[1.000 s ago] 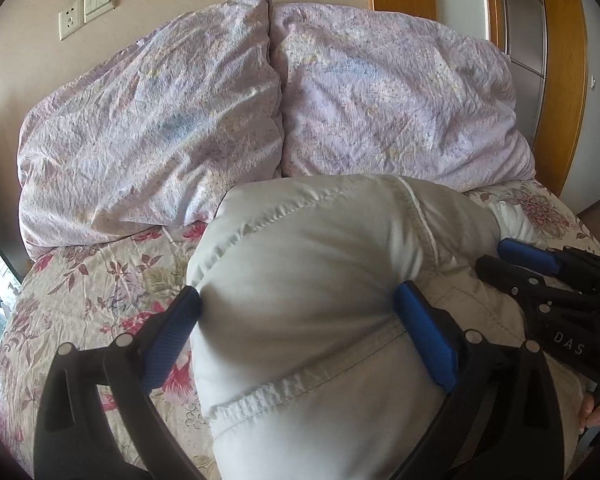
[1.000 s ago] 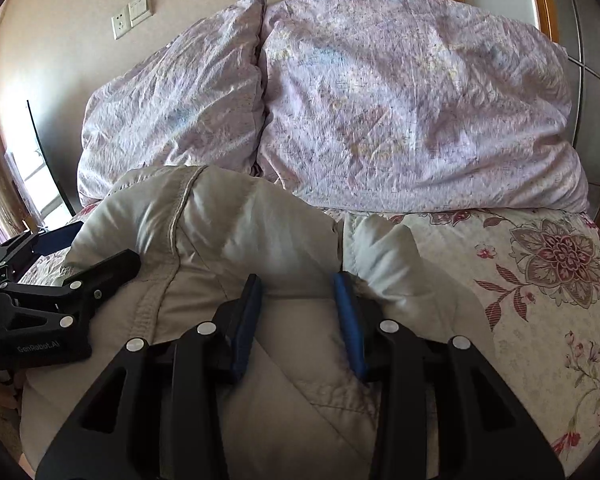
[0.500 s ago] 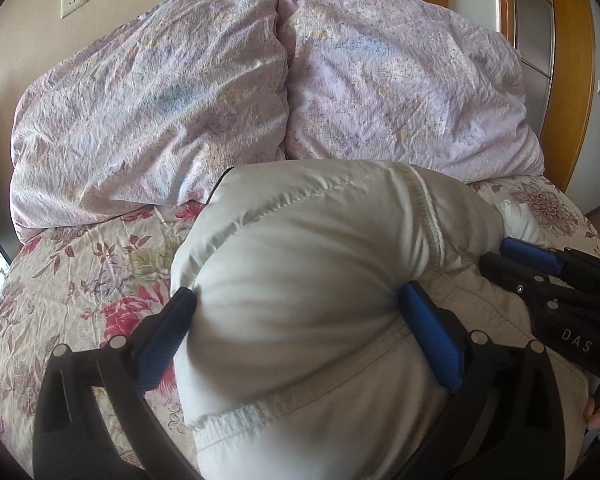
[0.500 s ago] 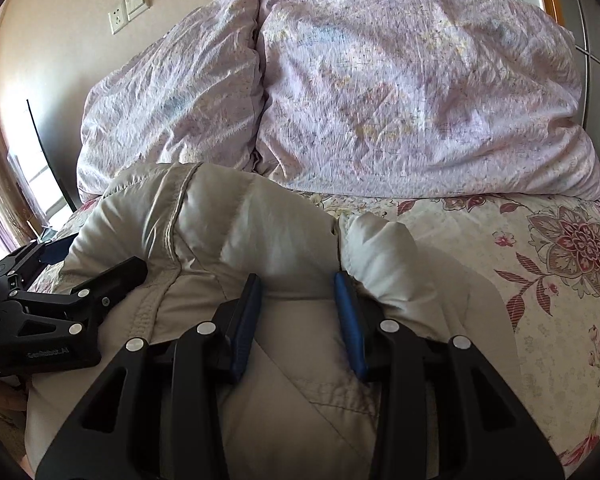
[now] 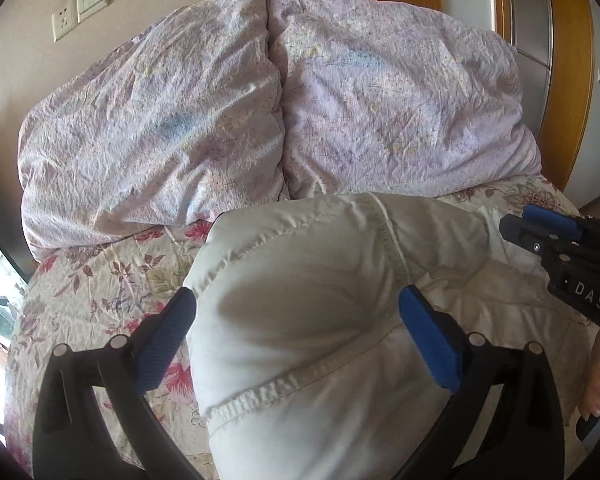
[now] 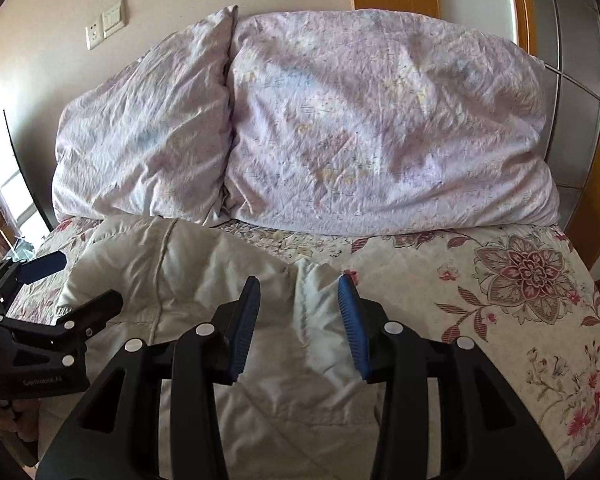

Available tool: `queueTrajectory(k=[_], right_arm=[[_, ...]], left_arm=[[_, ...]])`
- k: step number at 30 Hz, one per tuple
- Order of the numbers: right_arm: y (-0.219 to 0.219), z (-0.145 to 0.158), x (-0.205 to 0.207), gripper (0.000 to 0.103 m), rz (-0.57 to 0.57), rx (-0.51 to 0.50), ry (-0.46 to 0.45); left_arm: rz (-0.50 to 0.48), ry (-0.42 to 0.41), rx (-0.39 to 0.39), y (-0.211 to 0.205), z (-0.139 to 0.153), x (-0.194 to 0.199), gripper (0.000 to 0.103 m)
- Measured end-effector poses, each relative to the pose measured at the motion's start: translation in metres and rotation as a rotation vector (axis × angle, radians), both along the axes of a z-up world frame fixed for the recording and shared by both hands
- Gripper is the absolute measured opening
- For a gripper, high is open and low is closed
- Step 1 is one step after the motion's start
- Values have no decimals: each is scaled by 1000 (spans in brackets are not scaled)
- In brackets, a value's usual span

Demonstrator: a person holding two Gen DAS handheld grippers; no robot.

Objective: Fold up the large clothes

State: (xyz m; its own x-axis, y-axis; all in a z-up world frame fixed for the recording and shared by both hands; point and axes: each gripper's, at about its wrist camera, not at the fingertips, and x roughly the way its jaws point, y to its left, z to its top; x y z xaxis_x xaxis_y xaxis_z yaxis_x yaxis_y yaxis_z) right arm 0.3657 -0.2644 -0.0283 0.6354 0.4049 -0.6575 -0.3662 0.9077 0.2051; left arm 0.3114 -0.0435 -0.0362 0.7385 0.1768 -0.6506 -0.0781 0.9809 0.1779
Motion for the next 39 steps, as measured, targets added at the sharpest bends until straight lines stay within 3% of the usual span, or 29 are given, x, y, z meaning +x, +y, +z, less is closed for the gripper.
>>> queueTrajectory(k=[2, 5, 9, 21, 33, 37, 39], right_arm=[[-1, -14, 6, 43, -17, -32, 22], [-7, -32, 7, 43, -28, 20, 51], [-11, -43, 2, 46, -59, 57, 34], [-2, -51, 5, 51, -74, 8, 51], [2, -58, 11, 53, -77, -16, 77], [-8, -50, 5, 53, -77, 18, 79], [-19, -36, -15, 53, -38, 95, 61]], left_arm=[[3, 7, 94, -13, -5, 6, 101], [7, 10, 131, -20, -13, 9, 101], [12, -12, 114, -19, -20, 7, 101], [14, -8, 39, -10, -37, 15, 101], [30, 9, 37, -7, -46, 24, 101], [30, 9, 49, -7, -38, 18, 101], [37, -1, 21, -3, -27, 3, 101]])
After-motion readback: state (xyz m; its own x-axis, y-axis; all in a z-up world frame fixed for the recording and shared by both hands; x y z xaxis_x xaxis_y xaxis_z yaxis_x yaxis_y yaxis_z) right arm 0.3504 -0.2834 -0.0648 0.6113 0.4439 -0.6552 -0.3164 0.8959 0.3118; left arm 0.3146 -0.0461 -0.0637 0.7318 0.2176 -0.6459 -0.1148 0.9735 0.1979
